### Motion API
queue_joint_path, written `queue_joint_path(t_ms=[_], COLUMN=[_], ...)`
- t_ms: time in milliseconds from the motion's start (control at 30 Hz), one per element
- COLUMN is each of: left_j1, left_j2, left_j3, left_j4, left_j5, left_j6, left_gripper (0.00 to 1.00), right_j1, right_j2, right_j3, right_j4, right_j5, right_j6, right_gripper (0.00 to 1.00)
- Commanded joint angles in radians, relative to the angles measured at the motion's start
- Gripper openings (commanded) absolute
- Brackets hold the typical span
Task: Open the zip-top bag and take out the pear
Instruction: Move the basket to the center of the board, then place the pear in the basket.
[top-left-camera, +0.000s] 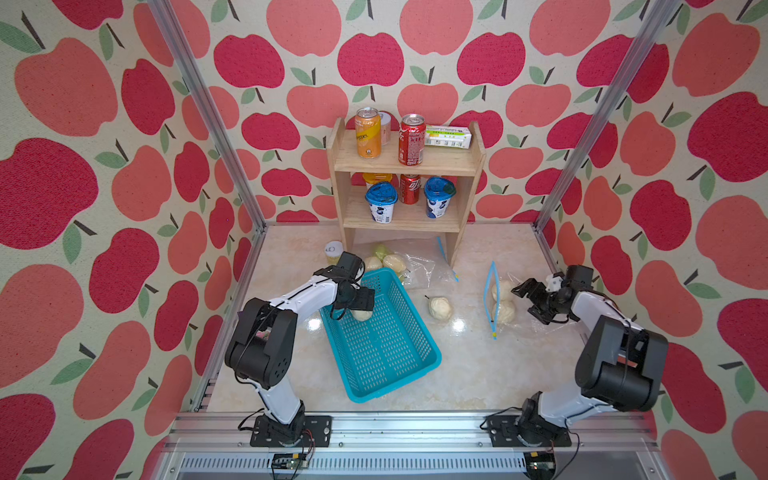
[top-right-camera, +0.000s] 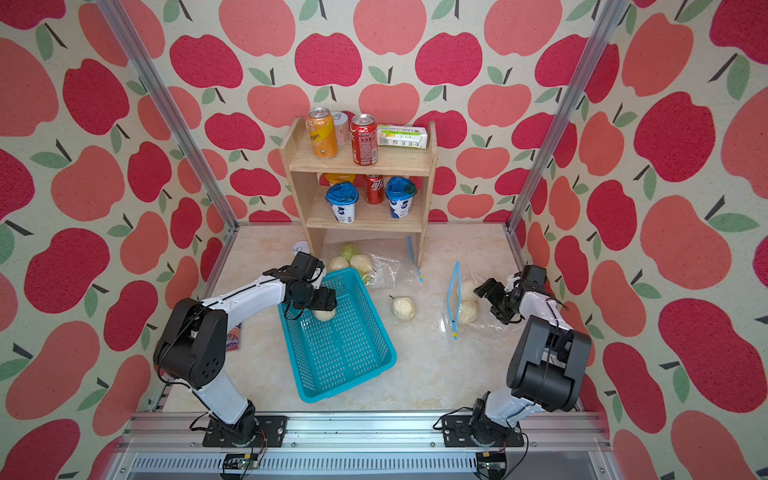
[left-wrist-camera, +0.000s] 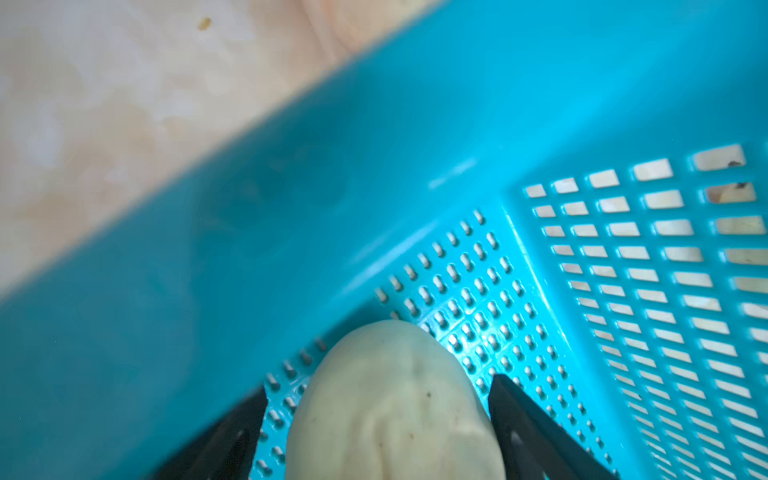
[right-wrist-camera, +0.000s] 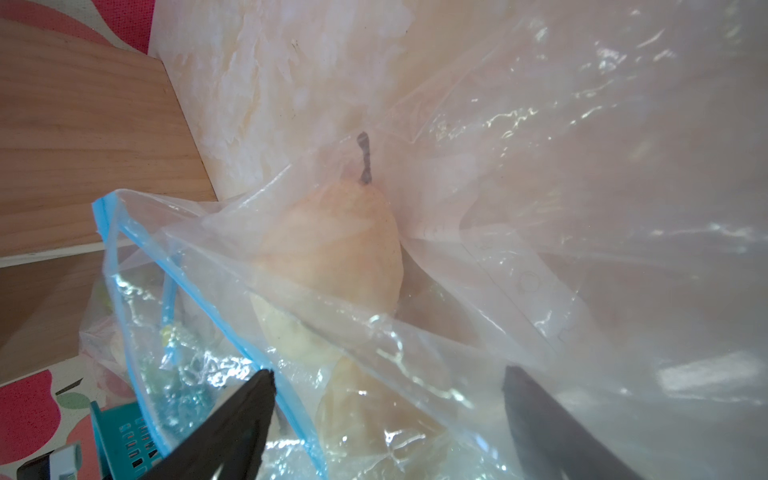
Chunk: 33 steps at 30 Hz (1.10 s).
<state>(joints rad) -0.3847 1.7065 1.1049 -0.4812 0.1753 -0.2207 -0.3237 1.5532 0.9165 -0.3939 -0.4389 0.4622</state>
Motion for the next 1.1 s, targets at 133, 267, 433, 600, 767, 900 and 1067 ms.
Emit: queue_joint_path(t_ms=[133, 267, 433, 600, 767, 900, 1067], left_j1=[-0.114, -0.228, -0.355, -0.416, -0.481, -0.496, -0.505], left_j2=[-0.148, -0.219, -0.192, -0.019, 0.202, 0.394, 0.491], left_j3=[0.02, 0.08, 0.169, 0.284, 0.485, 0.703, 0.828], left_j4=[0.047, 0.011, -0.016, -0.006, -0.034, -0.153, -0.231], left_j5=[0.161, 0.113, 0.015, -0.009, -0.061, -0.108, -0.11], left_j6=[0.126, 0.14, 0.161, 0.183, 0.227, 0.212, 0.162], left_gripper=[1.0, 0.98, 0.98, 0.98, 0.98, 0.98, 0.98], right_j1=[-0.003, -0.003, 0.001, 0.011, 0.014, 0.013, 0.013], right_j2=[-0.02, -0.018, -0.021, -0.029, -0.044, -0.052, -0.052], right_j3=[-0.005, -0.007, -0.004, -0.013, -0.028, -0.043, -0.043], right_j4=[-0.028, -0.023, -0.02, -0.019, -0.023, -0.02, -0.019], right_j5=[0.005, 0.002, -0.004, -0.008, -0.008, -0.011, -0.014], right_j6=[-0.022, -0.018, -0.014, -0.012, -0.019, -0.023, -0.025], right_gripper=[0.89, 0.9, 0.9, 0.91, 0.91, 0.91, 0.91])
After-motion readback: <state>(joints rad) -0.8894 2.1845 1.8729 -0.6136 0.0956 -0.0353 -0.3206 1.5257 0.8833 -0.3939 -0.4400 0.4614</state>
